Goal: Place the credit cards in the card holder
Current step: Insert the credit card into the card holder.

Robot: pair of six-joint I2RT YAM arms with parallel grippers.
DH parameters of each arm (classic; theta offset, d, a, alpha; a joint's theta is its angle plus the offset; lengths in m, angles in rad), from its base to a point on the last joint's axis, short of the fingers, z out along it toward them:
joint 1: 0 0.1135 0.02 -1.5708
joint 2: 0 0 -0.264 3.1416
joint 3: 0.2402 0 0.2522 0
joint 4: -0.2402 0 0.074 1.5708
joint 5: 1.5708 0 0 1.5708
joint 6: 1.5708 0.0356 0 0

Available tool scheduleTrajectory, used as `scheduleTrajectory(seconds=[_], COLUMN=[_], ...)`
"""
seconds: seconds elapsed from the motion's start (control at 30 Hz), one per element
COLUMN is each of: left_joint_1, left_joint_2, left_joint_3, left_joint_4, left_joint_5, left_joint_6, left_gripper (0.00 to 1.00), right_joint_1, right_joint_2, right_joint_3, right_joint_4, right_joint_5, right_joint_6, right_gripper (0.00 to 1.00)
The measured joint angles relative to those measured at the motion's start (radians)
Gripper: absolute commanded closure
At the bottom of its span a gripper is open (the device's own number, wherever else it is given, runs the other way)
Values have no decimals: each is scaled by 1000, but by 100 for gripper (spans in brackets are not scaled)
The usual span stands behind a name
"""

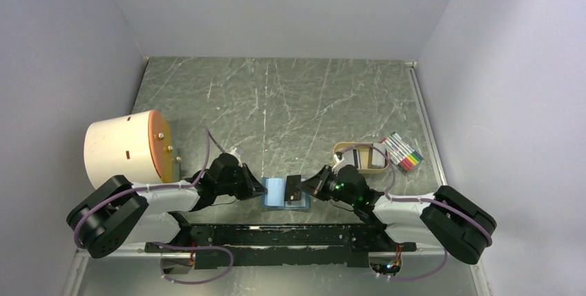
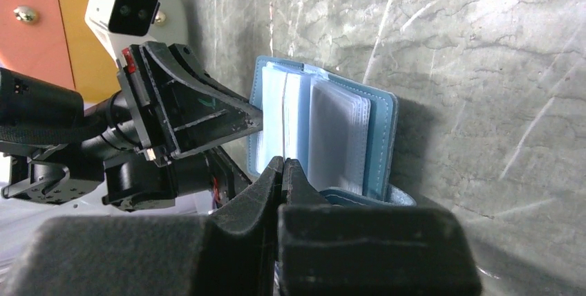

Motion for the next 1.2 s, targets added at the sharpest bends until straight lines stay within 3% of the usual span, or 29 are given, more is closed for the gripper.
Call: scheduleTrajectory(seconds=[1.2], left_joint_1=[0], left_joint_2=[24], left_joint_3=[-7], left_joint_4=[23], left_joint_5=[0], left_joint_6=[-2], left_gripper=[91], right_joint_1=[32], right_joint_2=[119], right_joint_3=[-14], right_joint_4=[146], right_joint_5=[23], right_joint_6=[-5], right_gripper=[100])
